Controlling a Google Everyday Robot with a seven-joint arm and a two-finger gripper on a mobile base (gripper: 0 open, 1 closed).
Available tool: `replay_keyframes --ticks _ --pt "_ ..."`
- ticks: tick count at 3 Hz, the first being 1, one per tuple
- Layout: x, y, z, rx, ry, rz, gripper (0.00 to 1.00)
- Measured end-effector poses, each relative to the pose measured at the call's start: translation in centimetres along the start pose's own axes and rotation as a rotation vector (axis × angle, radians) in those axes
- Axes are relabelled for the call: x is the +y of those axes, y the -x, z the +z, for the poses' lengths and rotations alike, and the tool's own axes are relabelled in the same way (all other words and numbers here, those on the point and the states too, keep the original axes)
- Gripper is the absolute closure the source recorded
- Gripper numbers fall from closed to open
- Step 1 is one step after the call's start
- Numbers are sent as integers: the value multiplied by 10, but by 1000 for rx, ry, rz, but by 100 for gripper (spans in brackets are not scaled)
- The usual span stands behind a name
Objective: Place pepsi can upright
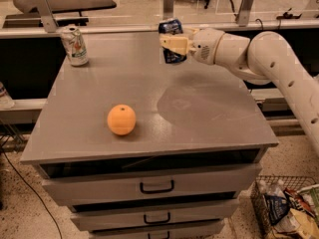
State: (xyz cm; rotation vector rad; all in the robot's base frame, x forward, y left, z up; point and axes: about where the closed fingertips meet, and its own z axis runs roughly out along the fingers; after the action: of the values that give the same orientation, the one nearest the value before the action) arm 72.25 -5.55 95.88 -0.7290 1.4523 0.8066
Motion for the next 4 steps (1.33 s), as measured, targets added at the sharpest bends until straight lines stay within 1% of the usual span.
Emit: replay_keyframes --ticks 1,2,3,4 --pt "7 -14 -11 -1 8 2 100" --pt "10 -27 -29 17 30 -6 100" --pt "14 -37 -45 34 73 -1 100" --pt "23 -51 -56 33 134 24 99"
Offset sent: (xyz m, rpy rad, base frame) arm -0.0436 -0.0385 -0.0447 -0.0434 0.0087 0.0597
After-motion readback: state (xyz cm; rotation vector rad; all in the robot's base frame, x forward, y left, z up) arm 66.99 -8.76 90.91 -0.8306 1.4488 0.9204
